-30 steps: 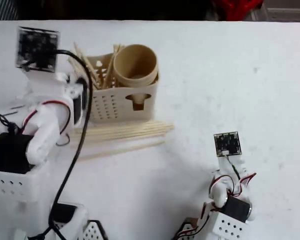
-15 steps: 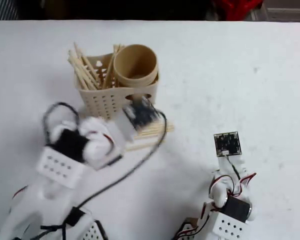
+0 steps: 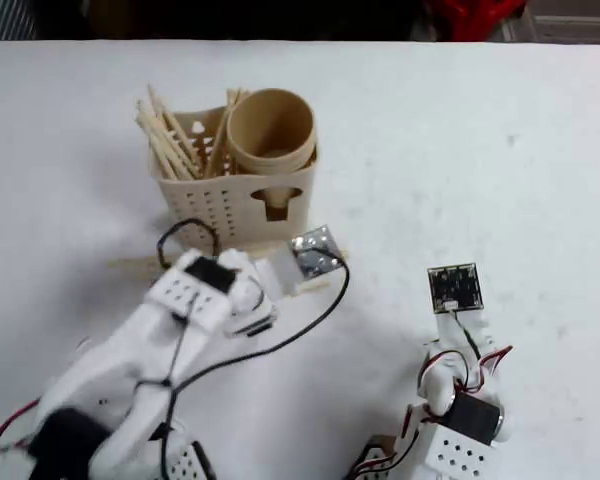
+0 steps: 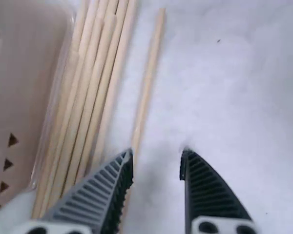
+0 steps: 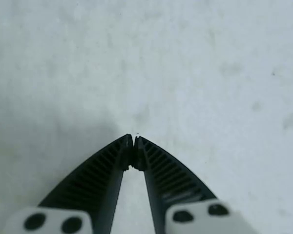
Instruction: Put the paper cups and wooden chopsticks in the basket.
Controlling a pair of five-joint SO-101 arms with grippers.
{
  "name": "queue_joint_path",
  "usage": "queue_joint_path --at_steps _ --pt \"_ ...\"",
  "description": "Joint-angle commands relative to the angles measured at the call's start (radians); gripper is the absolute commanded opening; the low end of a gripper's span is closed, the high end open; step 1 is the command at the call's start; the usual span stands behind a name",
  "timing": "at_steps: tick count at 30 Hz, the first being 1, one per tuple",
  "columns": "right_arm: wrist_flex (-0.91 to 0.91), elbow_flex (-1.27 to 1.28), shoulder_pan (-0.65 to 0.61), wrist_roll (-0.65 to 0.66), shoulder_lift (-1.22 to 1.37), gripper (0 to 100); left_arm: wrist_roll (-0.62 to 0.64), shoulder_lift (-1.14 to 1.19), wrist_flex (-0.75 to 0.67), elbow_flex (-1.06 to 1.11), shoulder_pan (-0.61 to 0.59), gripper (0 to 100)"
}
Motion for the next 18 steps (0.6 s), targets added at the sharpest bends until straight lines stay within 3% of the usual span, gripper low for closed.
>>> queue_joint_path --at_steps 1,7,18 --pt "-0.015 0.006 -0.005 -0.011 -0.008 1.8 -0.012 0.191 -0.049 -0.149 0.012 17" --pt "-0.015 0.006 -0.005 -0.011 -0.008 1.8 -0.011 0.398 -0.021 -0.287 0.004 16" --pt "-0.015 0.006 -0.005 -0.011 -0.008 1.8 -0.011 0.447 0.101 -0.35 0.01 16"
